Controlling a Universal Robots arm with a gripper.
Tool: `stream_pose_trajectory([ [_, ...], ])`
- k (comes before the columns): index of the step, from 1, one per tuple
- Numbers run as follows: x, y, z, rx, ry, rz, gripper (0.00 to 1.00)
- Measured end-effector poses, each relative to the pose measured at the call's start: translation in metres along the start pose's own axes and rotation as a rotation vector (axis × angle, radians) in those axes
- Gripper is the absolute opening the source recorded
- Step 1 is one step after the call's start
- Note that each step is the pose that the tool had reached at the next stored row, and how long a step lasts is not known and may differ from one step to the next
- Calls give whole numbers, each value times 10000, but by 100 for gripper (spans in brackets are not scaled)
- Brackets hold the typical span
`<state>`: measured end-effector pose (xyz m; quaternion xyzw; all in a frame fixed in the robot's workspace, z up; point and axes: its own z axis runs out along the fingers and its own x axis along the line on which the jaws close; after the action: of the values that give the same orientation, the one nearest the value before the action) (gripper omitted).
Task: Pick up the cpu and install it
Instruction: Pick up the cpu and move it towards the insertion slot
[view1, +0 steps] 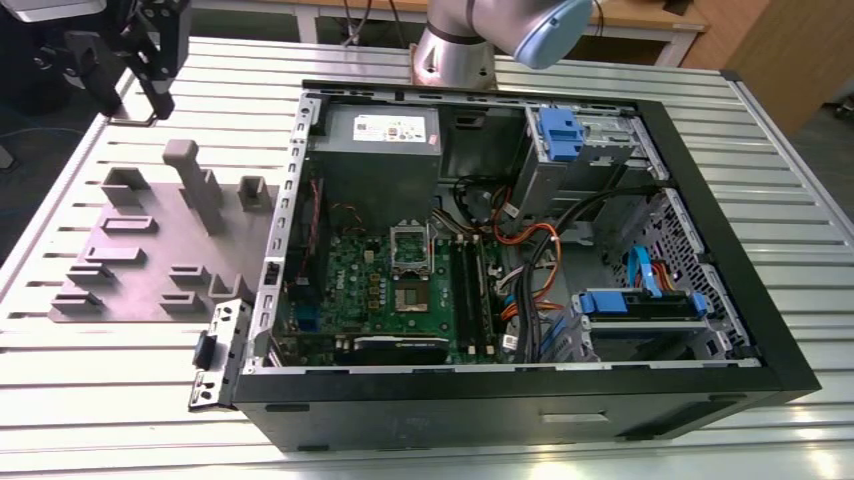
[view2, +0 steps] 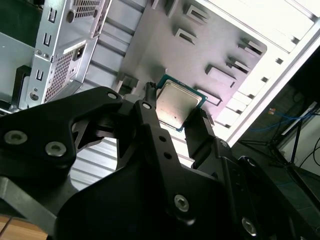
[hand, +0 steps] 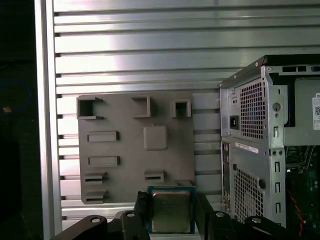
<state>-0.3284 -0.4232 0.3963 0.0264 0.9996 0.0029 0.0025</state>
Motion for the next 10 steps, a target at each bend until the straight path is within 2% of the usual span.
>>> stream_pose_trajectory([
  [6, -67, 3, 1, 0, 0, 0, 47],
  [10, -85, 5, 2, 0, -1, 2, 47],
])
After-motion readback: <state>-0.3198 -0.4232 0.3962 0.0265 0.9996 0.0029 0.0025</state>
